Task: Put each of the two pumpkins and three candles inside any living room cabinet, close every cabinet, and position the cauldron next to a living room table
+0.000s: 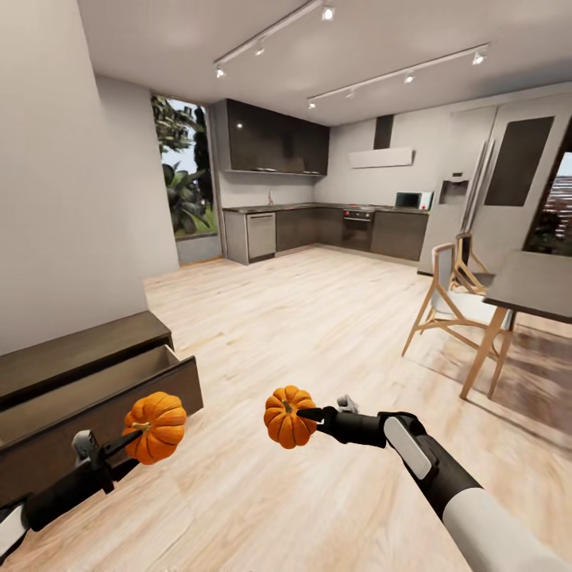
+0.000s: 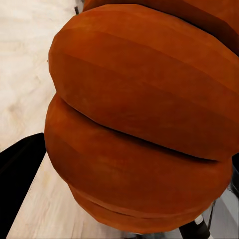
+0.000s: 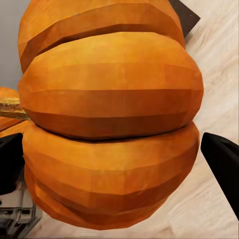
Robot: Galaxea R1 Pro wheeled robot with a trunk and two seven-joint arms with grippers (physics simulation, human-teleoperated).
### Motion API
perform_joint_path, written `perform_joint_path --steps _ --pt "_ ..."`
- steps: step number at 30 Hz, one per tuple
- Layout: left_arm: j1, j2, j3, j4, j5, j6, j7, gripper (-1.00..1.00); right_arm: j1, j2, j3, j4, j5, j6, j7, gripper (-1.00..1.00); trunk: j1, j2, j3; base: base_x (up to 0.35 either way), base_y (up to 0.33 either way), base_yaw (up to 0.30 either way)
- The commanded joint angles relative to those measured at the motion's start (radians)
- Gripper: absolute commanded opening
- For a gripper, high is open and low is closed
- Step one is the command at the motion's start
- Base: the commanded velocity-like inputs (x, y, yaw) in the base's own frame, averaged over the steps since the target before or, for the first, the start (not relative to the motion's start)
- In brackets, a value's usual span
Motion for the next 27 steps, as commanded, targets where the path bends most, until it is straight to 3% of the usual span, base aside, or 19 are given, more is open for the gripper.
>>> perform_joint_path --steps 1,14,18,27 --pt "-0.002 0.001 -0.003 0.000 0.011 0.011 -0.001 -1.00 -0.001 -0.001 0.002 -0.001 -0.012 0.005 0.002 -1.00 0.000 -0.001 -0.001 0.000 0.000 0.286" --pt "-0.002 0.001 -0.003 -0.001 0.011 0.011 -0.002 -1.00 -0.001 -0.001 0.003 -0.001 -0.014 -0.030 0.002 -1.00 0.000 -0.001 -0.001 0.000 0.000 0.286" --pt "-0.002 0.021 -0.003 0.000 0.014 0.011 -0.002 -1.00 -0.001 -0.001 0.003 -0.001 -0.014 -0.030 0.002 -1.00 0.000 -0.001 -0.001 0.000 0.000 0.286" --pt "-0.002 0.027 -0.003 0.000 0.014 0.011 -0.013 -1.00 -0.001 -0.001 0.003 -0.001 -0.014 -0.032 0.002 -1.00 -0.004 0.006 0.002 0.000 0.000 0.286"
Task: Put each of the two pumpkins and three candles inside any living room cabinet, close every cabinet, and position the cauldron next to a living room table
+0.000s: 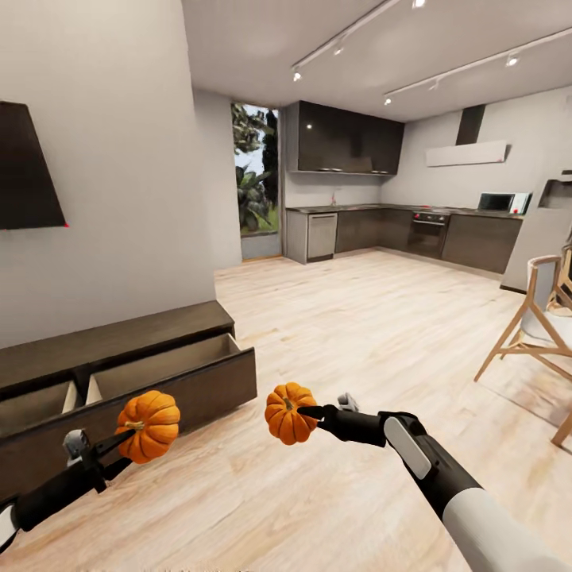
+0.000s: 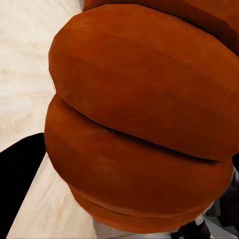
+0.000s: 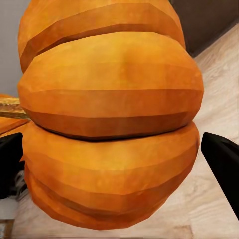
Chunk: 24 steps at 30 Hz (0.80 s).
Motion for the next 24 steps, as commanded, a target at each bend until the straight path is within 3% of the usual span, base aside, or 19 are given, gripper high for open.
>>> perform_joint_path --steps 1,5,11,24 --pt "-0.002 0.001 -0.002 0.000 0.008 0.010 -0.017 -1.00 -0.001 -0.001 0.001 -0.001 -0.013 0.005 0.001 -1.00 0.000 -0.001 -0.001 0.000 0.000 0.286" --pt "-0.002 0.001 -0.003 0.001 0.002 0.011 -0.078 -1.00 -0.001 -0.001 0.001 -0.001 -0.013 0.005 0.001 -1.00 -0.004 0.006 0.002 0.000 0.000 0.286" --pt "-0.002 0.001 -0.004 0.001 0.001 0.011 -0.085 -1.00 -0.001 -0.002 0.001 -0.001 -0.012 0.004 0.001 -1.00 -0.027 0.048 0.021 0.000 0.000 0.261" --pt "-0.002 0.001 -0.004 0.001 0.001 0.011 -0.085 -1.00 -0.001 -0.003 0.000 -0.006 -0.011 -0.001 0.001 -1.00 -0.077 0.139 0.062 0.000 0.000 0.014"
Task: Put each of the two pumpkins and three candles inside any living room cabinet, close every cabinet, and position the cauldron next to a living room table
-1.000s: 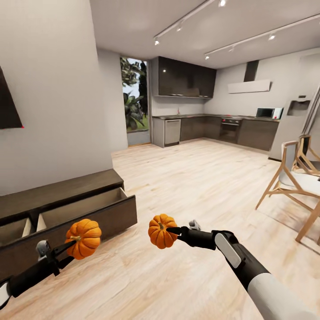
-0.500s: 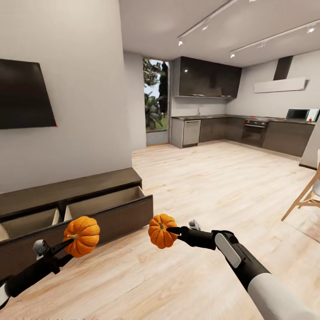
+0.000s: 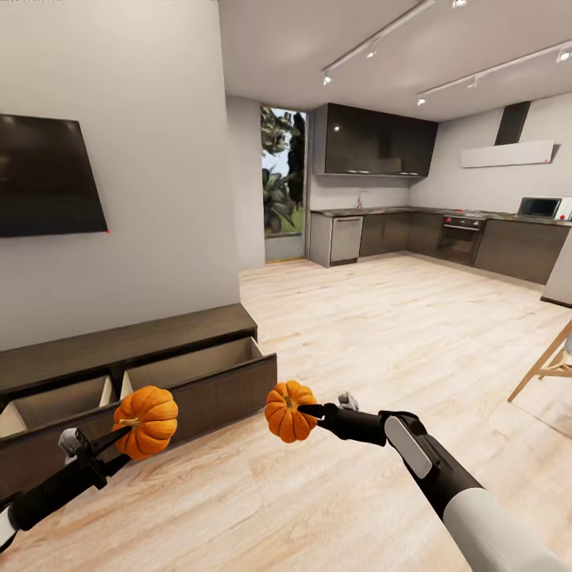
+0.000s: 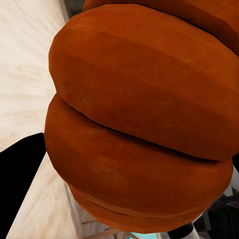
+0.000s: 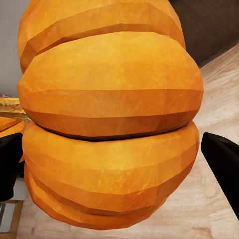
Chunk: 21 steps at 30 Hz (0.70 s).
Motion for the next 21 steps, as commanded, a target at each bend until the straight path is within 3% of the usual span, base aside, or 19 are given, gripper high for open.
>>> perform_joint_path --steps 1,14,21 --pt "-0.001 0.001 -0.006 0.001 0.006 0.009 -0.002 -1.00 -0.001 -0.001 0.003 0.000 -0.001 0.002 0.001 -1.00 -0.004 0.007 0.002 0.000 0.000 0.000" --pt "-0.001 0.001 -0.006 0.001 0.006 0.009 -0.002 -1.00 -0.001 -0.002 0.001 0.001 -0.002 0.002 -0.001 -1.00 -0.054 0.098 0.043 0.000 0.000 0.001" --pt "-0.001 0.001 -0.006 0.001 0.006 0.008 -0.002 -1.00 -0.001 -0.001 0.002 0.002 -0.002 0.003 -0.001 -1.00 -0.081 0.147 0.065 0.000 0.000 0.228"
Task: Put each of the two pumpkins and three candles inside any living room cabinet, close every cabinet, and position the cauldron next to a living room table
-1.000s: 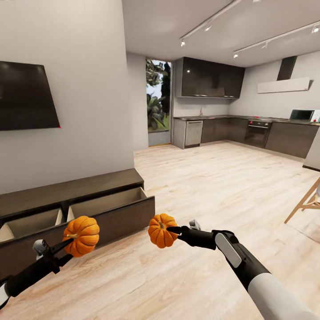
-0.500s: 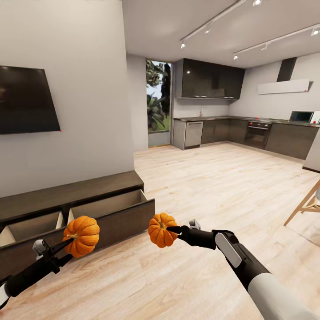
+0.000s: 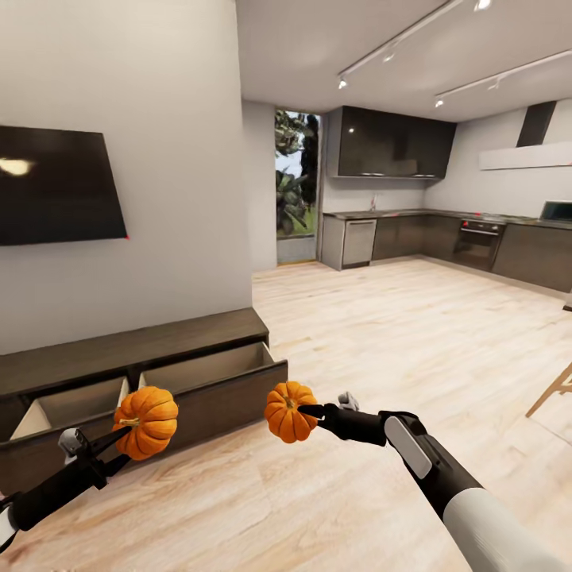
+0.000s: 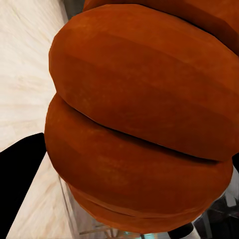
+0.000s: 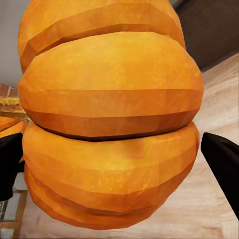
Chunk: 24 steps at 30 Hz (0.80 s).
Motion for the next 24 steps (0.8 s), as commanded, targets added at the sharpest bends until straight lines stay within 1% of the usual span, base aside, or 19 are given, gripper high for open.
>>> perform_joint_path --steps 1,24 --pt "-0.001 0.001 -0.006 0.001 0.006 0.009 -0.002 -1.00 -0.001 -0.001 0.002 0.000 -0.003 0.002 0.001 -1.00 -0.004 0.007 0.002 0.000 0.000 0.286" --pt "-0.001 0.000 -0.006 0.001 0.005 0.009 -0.005 -1.00 -0.001 0.000 0.002 0.002 -0.002 0.001 0.001 -1.00 -0.092 0.168 0.074 0.000 0.000 0.288"
